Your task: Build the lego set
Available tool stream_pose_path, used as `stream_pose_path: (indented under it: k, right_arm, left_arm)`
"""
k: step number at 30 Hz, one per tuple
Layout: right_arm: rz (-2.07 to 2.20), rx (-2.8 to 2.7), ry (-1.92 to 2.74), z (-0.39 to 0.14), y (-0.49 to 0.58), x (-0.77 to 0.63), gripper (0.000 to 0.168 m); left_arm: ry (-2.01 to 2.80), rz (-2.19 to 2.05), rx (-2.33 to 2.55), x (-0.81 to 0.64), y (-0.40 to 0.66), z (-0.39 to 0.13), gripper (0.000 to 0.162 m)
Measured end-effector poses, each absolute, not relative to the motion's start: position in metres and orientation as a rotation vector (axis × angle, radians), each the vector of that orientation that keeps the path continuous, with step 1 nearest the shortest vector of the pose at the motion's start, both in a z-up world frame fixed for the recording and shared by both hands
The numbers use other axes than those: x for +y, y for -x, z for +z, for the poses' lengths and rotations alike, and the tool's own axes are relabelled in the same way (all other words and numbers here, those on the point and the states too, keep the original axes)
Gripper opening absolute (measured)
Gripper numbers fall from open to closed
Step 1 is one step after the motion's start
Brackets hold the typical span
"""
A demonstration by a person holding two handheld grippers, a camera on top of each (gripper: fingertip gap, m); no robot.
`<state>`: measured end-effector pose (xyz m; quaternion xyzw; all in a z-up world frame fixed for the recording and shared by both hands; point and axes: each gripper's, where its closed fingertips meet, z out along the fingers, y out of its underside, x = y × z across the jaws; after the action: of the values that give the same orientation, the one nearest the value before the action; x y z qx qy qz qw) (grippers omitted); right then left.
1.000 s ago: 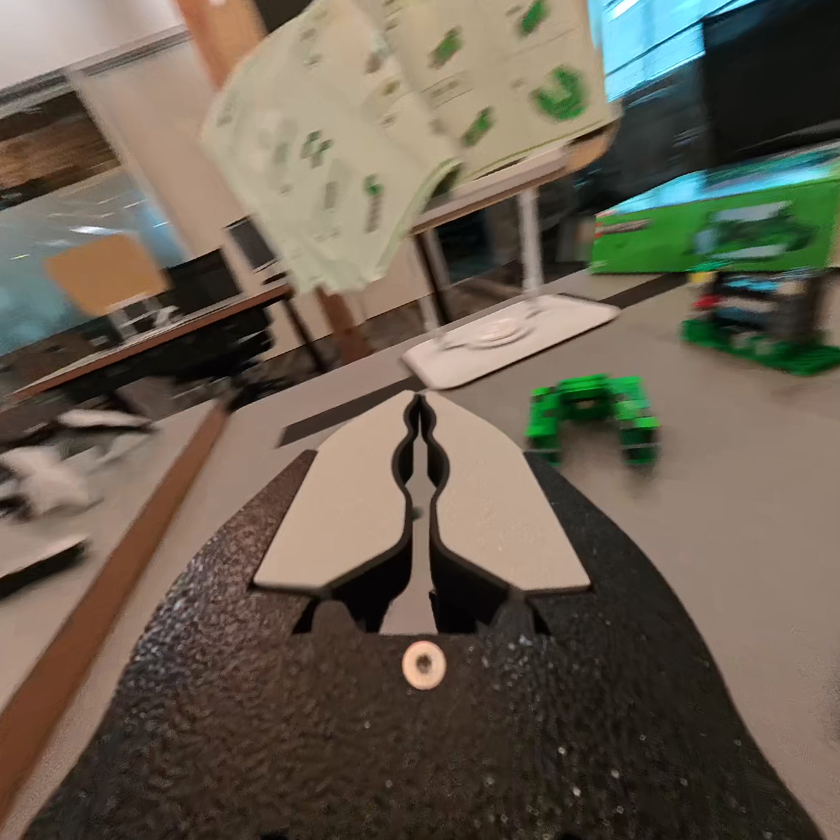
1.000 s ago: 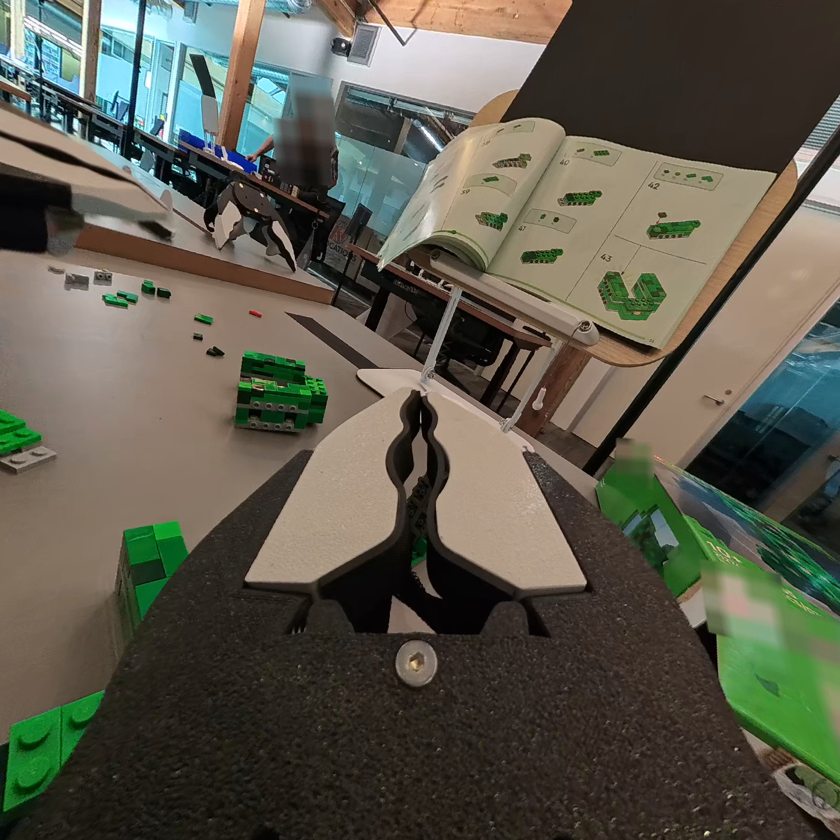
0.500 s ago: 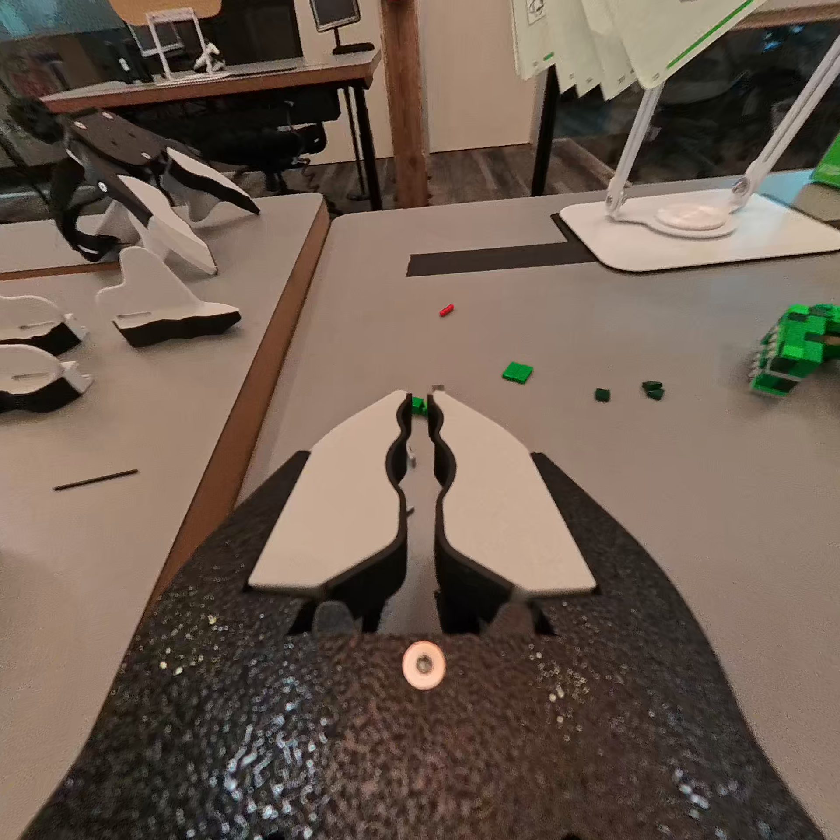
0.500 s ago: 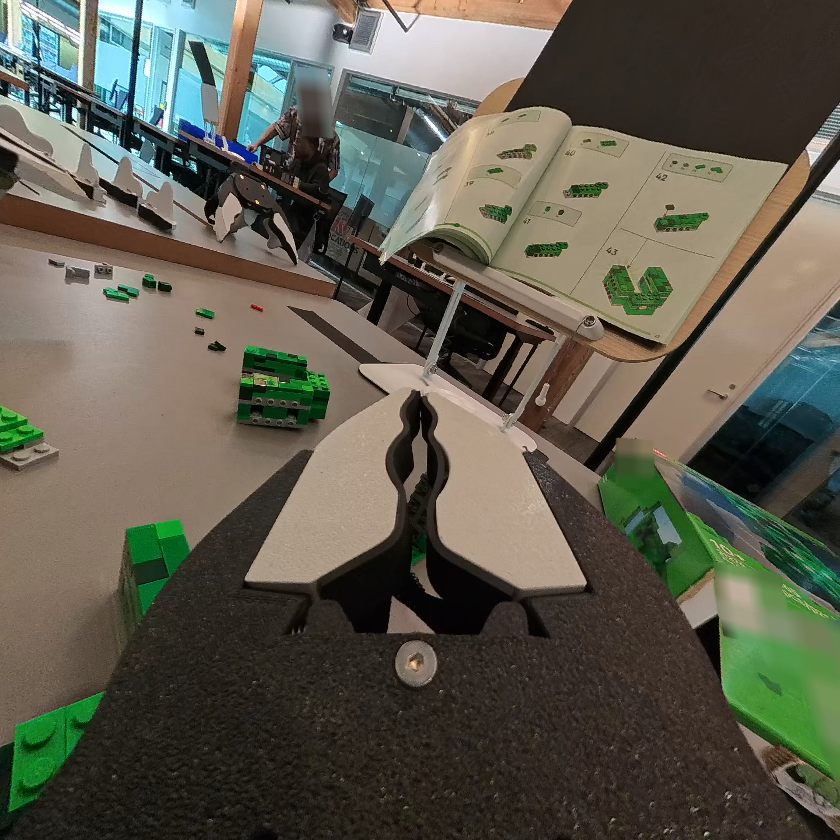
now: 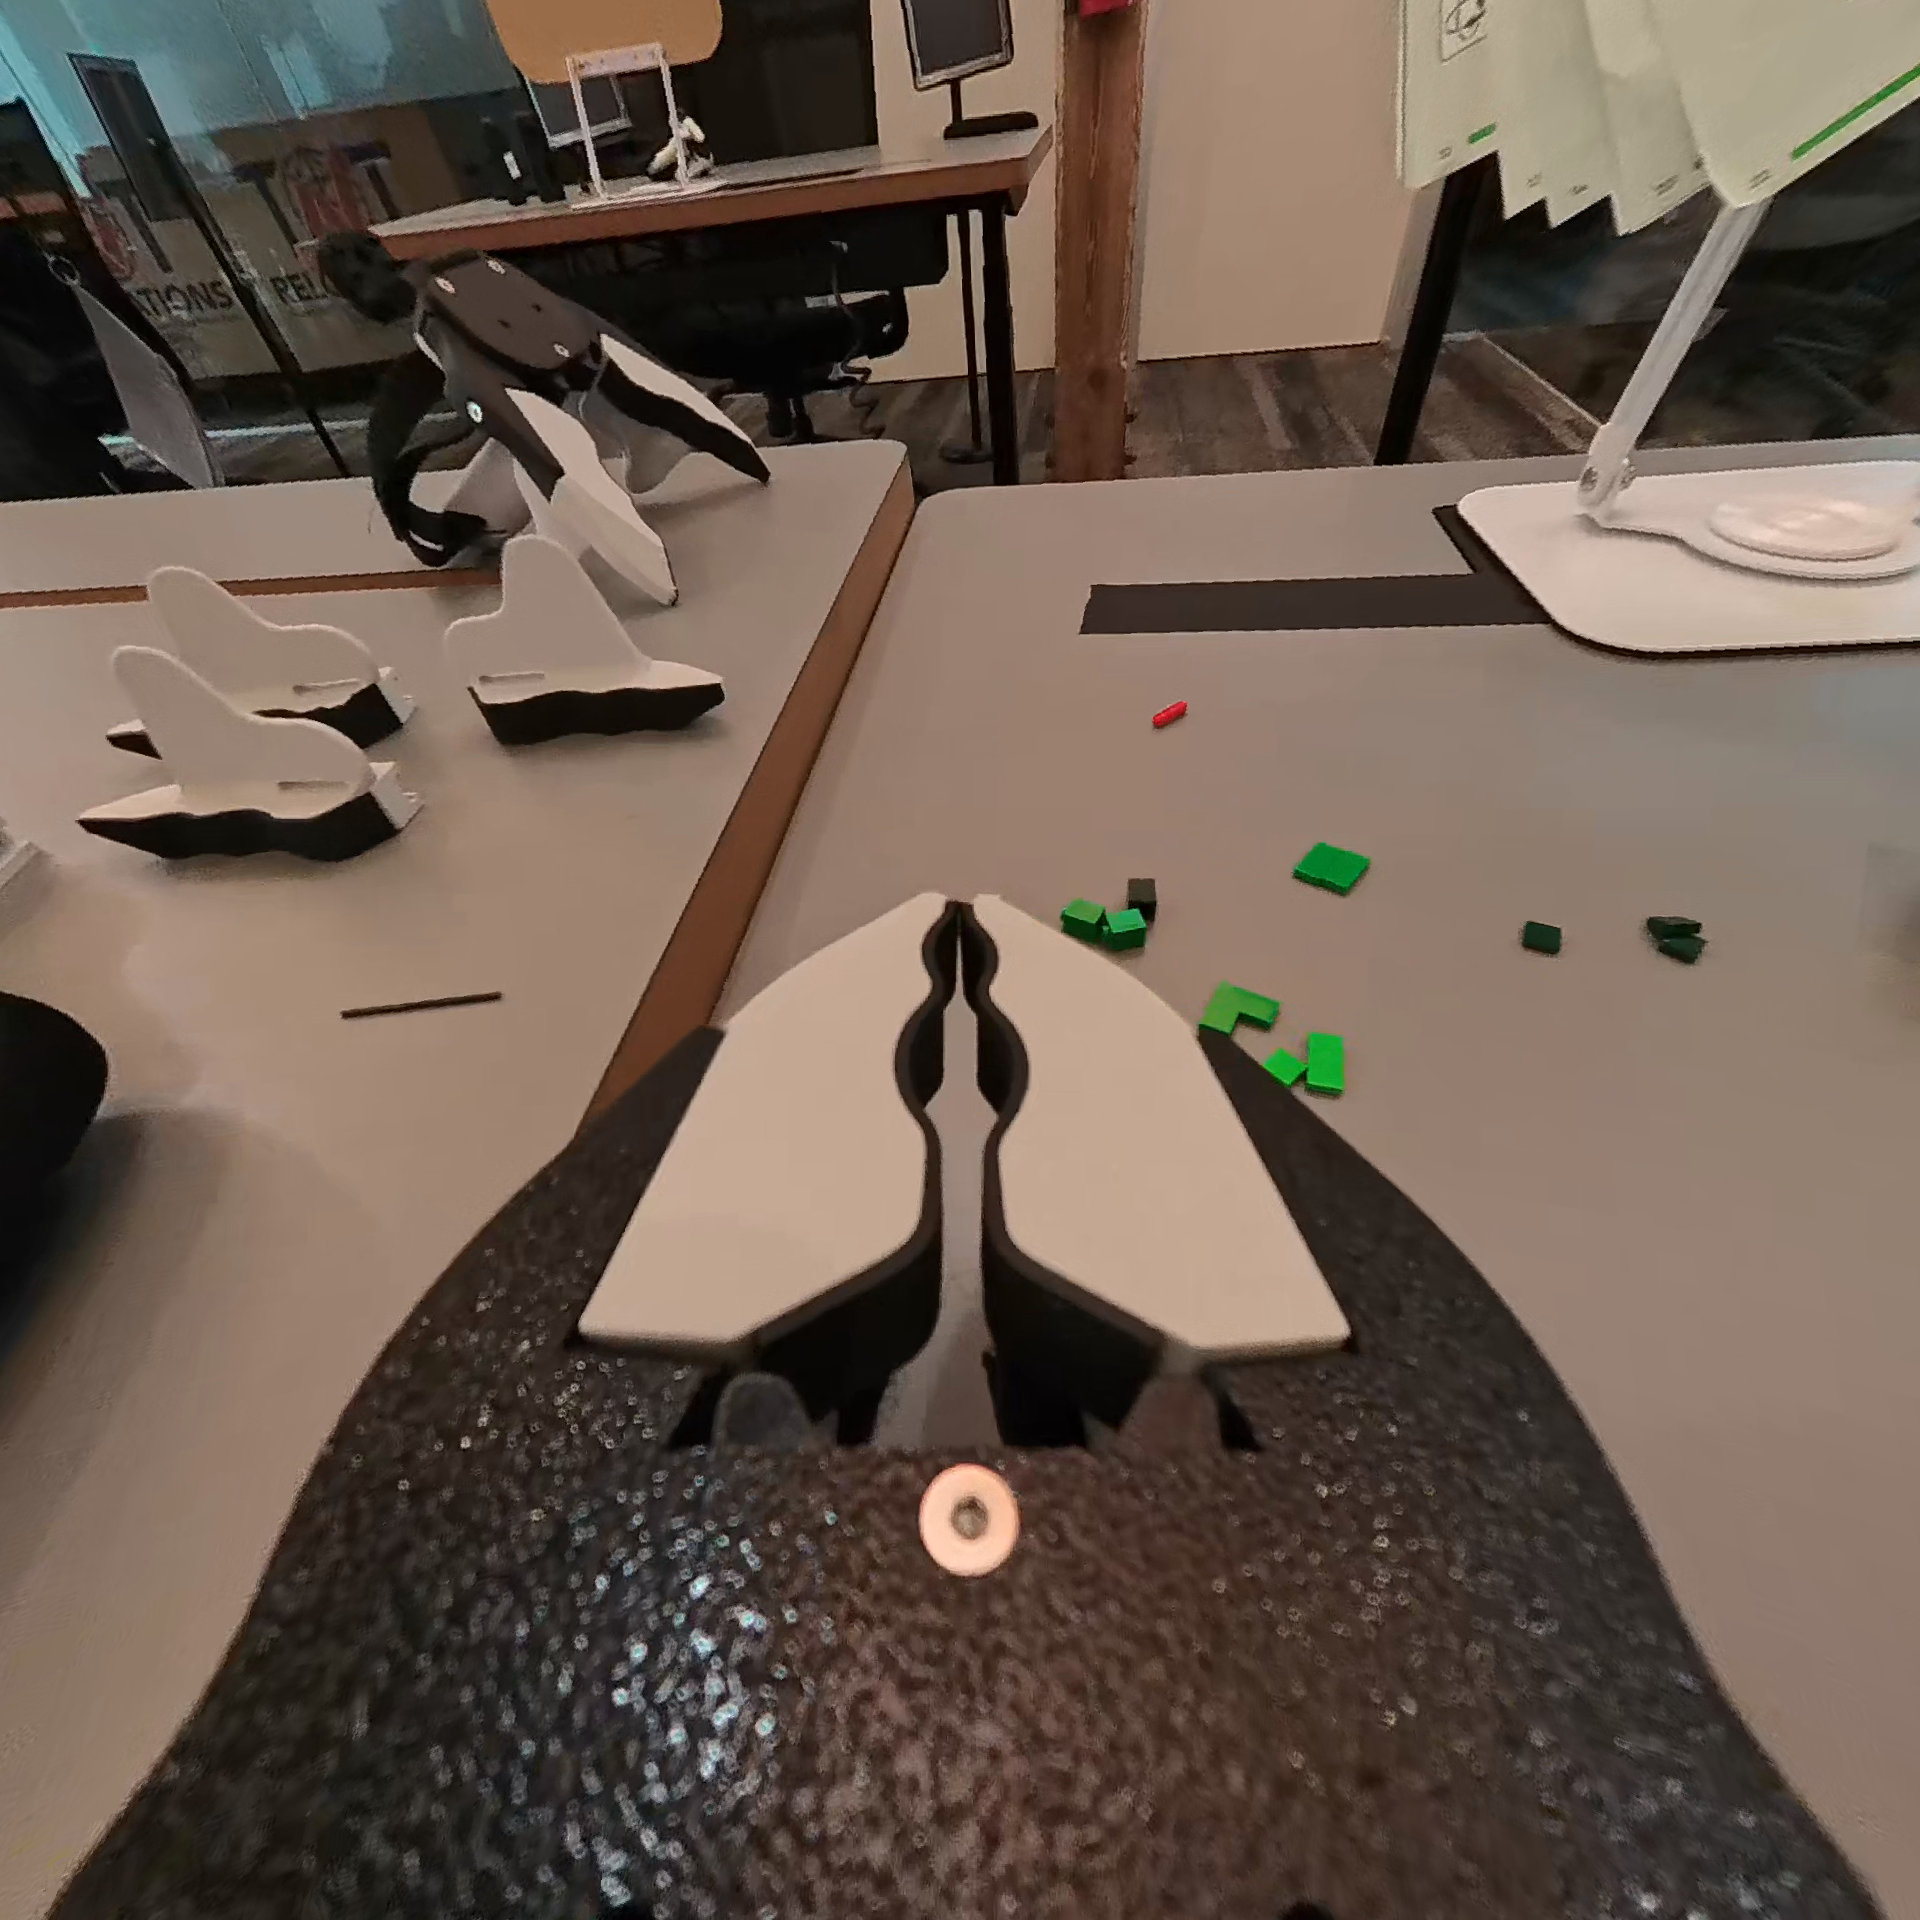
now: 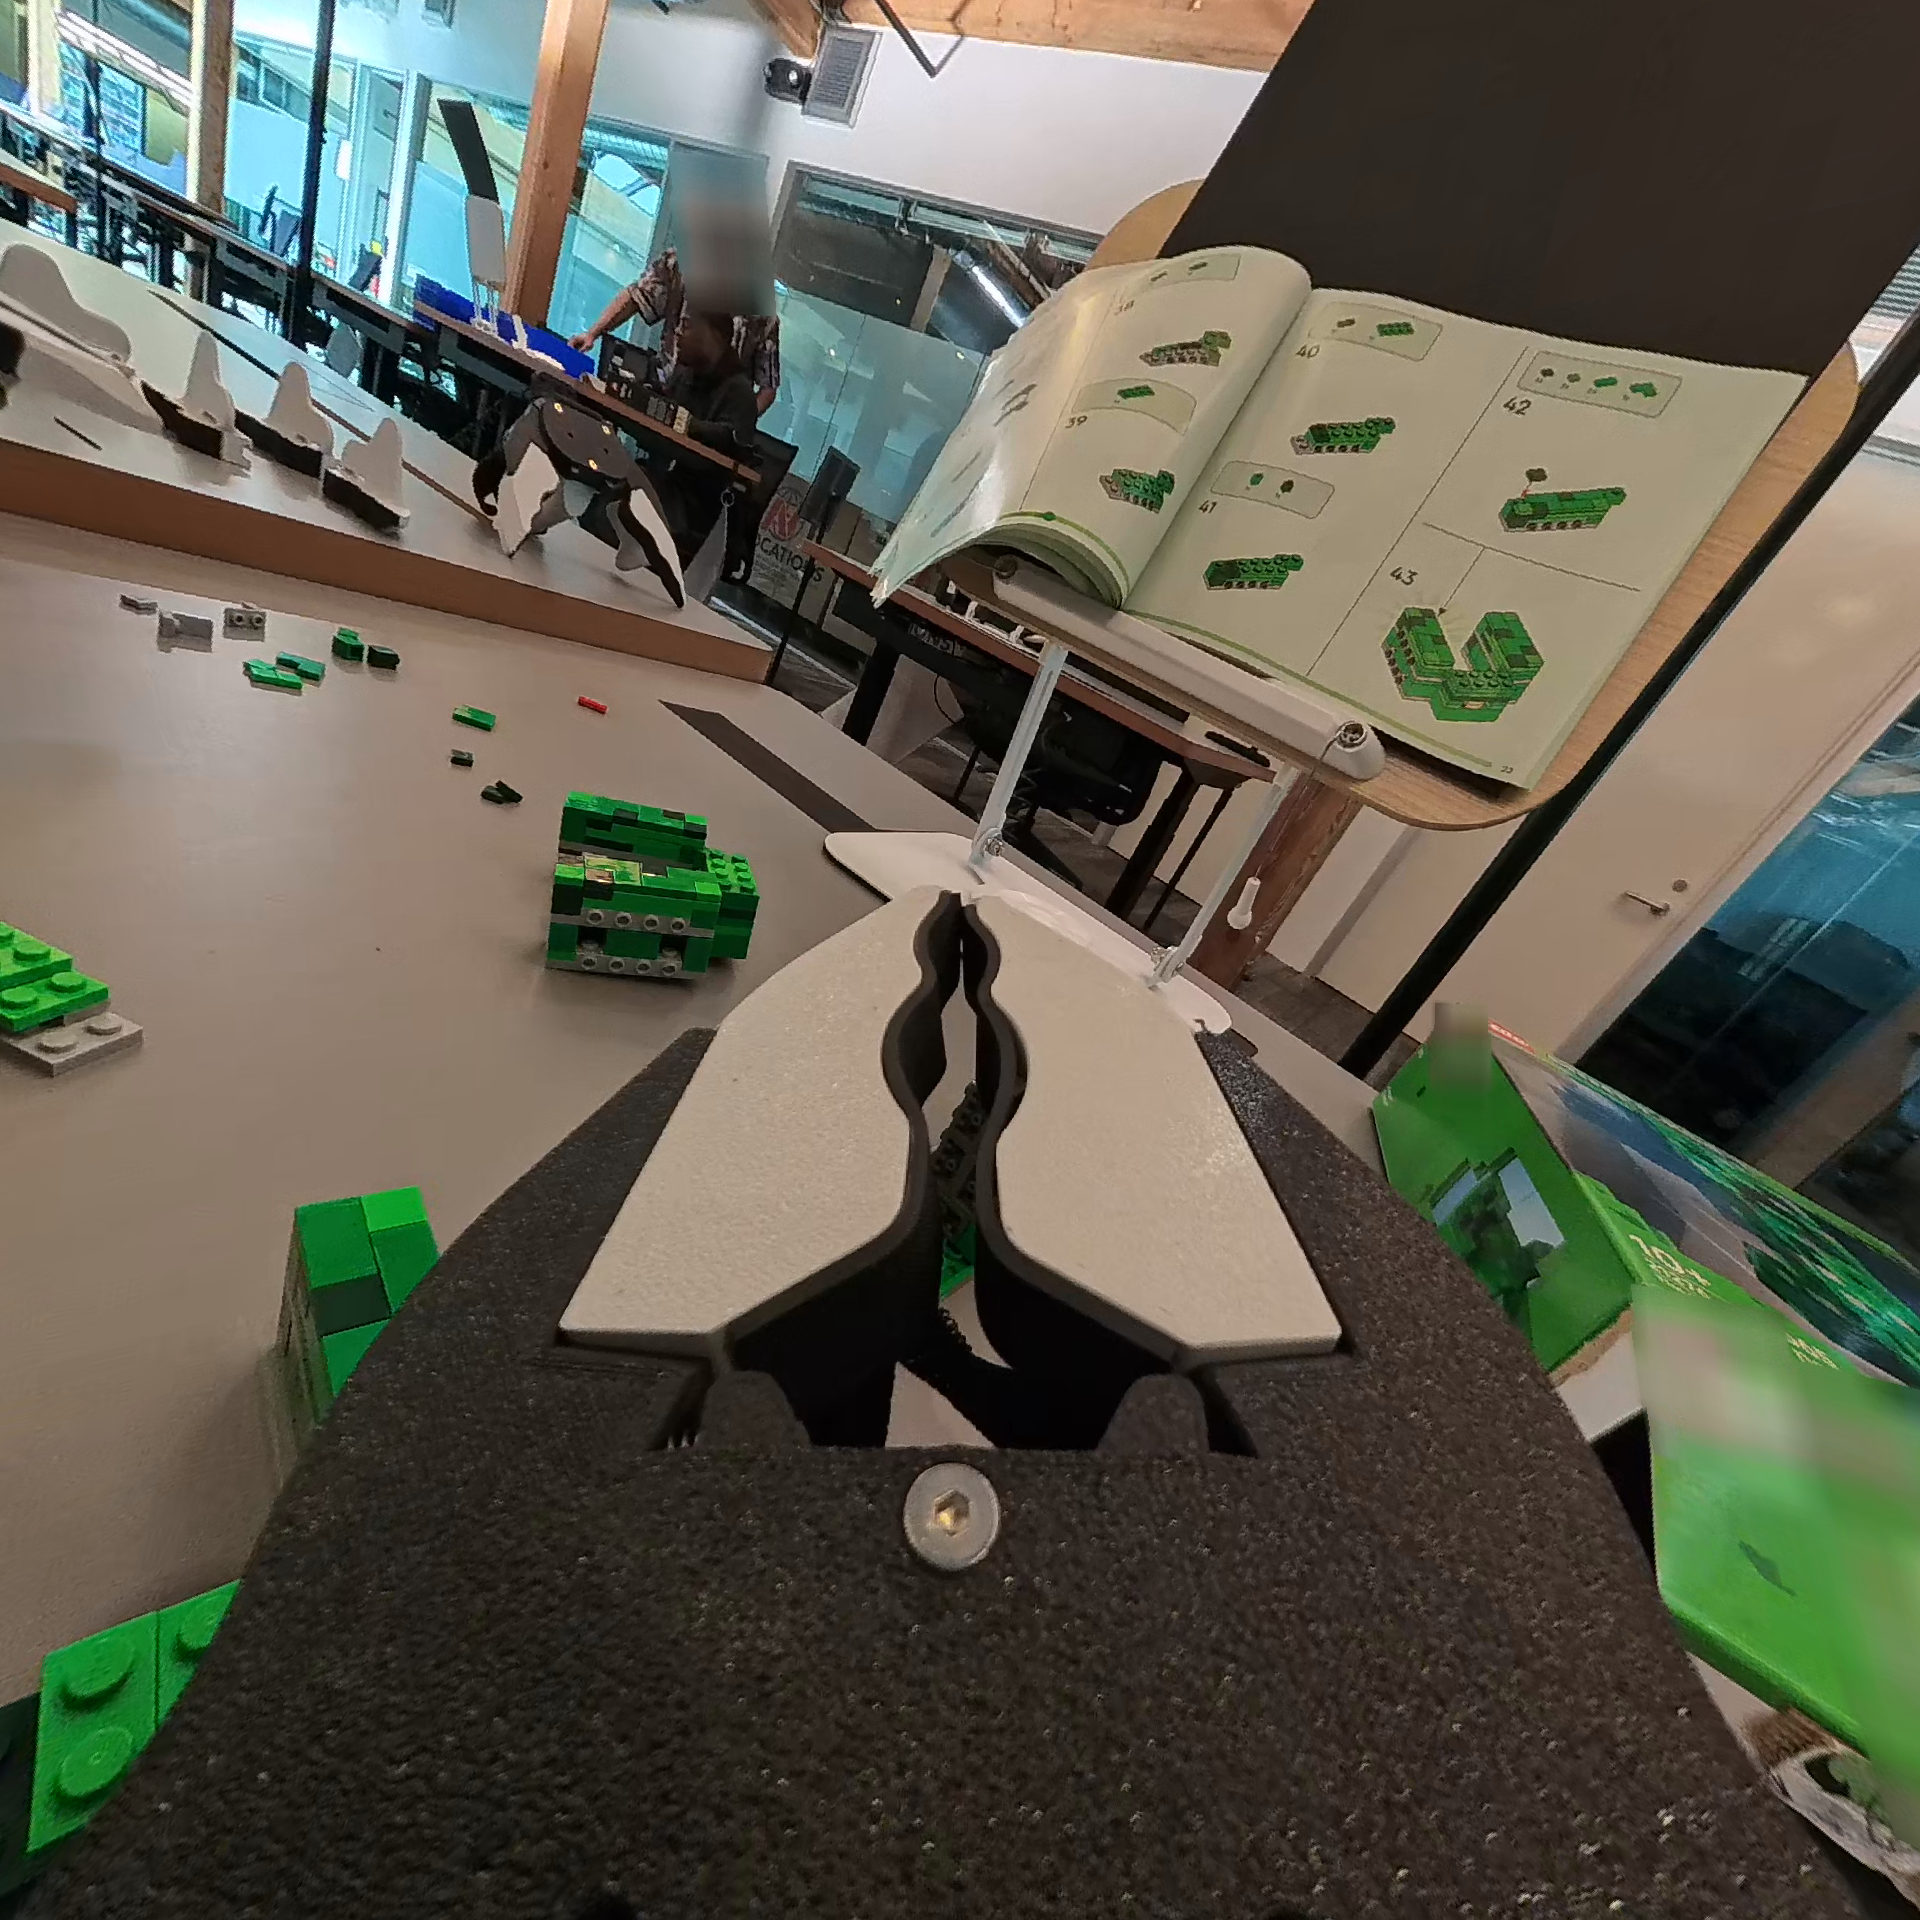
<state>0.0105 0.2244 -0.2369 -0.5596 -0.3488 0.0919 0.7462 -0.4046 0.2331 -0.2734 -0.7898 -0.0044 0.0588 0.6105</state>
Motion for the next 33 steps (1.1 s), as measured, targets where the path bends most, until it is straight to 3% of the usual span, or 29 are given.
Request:
stream_pose_path:
  k: [12, 20, 33]
  right_arm:
    - [0.206, -0.764, 1.230, -0.238, -0.010, 0.225, 0.000]
    - [0.207, -0.770, 1.232, -0.238, -0.009, 0.226, 0.000]
    - [0.210, -0.780, 1.237, -0.240, -0.008, 0.227, 0.000]
  left_arm:
    - [2.054, 0.050, 0.323, 0.262, 0.366, -0.306, 0.000]
    - [2.292, 0.141, 0.913, 0.288, 0.386, -0.337, 0.024]
    - [2.374, -0.101, 0.948, 0.290, 0.381, -0.341, 0.017]
